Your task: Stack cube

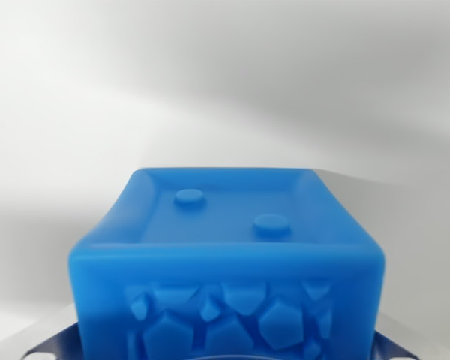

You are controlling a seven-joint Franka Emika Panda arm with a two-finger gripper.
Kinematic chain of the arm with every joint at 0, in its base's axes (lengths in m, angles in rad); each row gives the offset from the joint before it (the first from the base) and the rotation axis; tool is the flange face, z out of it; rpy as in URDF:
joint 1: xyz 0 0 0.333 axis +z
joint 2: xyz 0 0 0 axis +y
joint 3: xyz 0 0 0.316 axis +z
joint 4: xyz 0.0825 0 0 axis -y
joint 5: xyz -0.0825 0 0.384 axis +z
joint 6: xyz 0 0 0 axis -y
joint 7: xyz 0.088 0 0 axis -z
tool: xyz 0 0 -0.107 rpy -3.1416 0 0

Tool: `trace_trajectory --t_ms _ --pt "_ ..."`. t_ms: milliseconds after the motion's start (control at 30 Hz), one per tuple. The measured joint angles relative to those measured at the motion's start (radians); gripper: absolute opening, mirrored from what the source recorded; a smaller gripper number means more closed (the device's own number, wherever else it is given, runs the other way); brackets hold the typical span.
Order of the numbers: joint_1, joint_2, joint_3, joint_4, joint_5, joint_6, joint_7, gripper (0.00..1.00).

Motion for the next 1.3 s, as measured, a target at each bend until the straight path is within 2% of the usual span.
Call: trace_trajectory --t_ms 367,600,1000,1300 --pt "0.0 -0.006 0.0 -0.001 0.0 -0.003 0.0 0.0" --pt "-0.001 -0.031 0.001 -0.008 0.0 -0.019 0.0 0.0" --pt "-0.007 -0.093 0.008 -0.024 0.003 -0.064 -0.002 0.0" --pt "-0.01 -0.154 0.014 -0.037 0.012 -0.112 -0.008 0.0"
